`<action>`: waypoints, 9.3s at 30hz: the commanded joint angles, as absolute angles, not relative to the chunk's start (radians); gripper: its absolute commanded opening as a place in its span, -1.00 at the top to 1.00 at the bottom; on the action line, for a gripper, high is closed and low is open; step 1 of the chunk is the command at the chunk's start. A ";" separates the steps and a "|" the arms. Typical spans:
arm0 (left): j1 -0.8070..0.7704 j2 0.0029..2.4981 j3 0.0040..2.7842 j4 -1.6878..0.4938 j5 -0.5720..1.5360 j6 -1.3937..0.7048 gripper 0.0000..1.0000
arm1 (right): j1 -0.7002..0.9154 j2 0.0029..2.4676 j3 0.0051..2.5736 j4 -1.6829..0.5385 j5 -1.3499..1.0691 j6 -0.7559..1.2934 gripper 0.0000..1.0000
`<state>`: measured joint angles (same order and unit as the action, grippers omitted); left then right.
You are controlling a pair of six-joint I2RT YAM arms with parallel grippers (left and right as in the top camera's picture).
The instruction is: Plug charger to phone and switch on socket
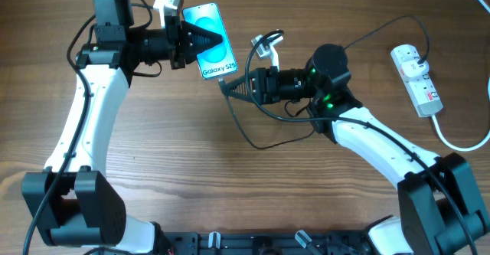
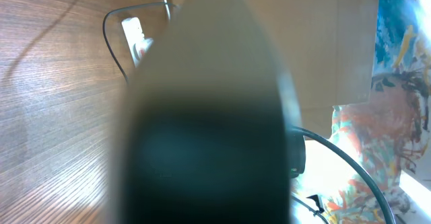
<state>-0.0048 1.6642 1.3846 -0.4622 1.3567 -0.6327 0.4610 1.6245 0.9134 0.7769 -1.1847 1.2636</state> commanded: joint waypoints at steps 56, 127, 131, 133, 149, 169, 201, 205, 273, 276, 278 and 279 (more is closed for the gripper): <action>-0.043 1.654 1.385 -0.378 1.431 -0.607 0.92 | 0.413 1.612 0.929 0.864 -1.096 1.390 0.91; -0.070 1.654 1.385 -0.479 1.354 -0.606 0.92 | 0.450 1.612 0.929 0.875 -1.069 1.340 0.92; -0.083 1.654 1.385 -0.491 1.420 -0.532 0.92 | 0.450 1.612 0.929 0.876 -1.047 1.354 0.91; -0.089 1.654 1.385 -0.492 1.440 -0.520 0.92 | 0.450 1.612 0.929 0.875 -1.054 1.358 0.92; -0.110 1.654 1.385 -0.545 1.480 -0.466 0.92 | 0.401 1.612 0.929 0.879 -1.058 1.413 0.91; -0.126 1.654 1.385 -0.611 1.438 -0.398 0.92 | 0.297 1.612 0.929 0.875 -1.342 1.239 -0.71; -0.227 1.654 1.385 -0.667 1.221 -0.396 0.92 | 0.296 1.613 0.889 0.814 -1.475 1.151 0.91; -0.227 1.654 1.385 -0.667 1.131 -0.396 0.51 | 0.296 1.613 0.889 0.813 -1.475 1.151 0.91; -0.109 1.655 1.385 -0.868 0.162 -0.400 -1.00 | 0.358 1.926 0.954 -0.126 -0.548 0.500 -0.08; -0.109 1.655 1.385 -0.868 0.163 -0.400 -1.00 | 0.353 1.886 1.045 -0.283 -0.493 0.496 -0.32; -0.109 1.655 1.385 -0.868 0.162 -0.400 -1.00 | 0.353 1.862 1.103 -0.405 -0.431 0.463 -0.39; -0.109 1.655 1.385 -0.868 0.162 -0.400 -1.00 | 0.353 1.854 1.135 -0.472 -0.400 0.428 -0.44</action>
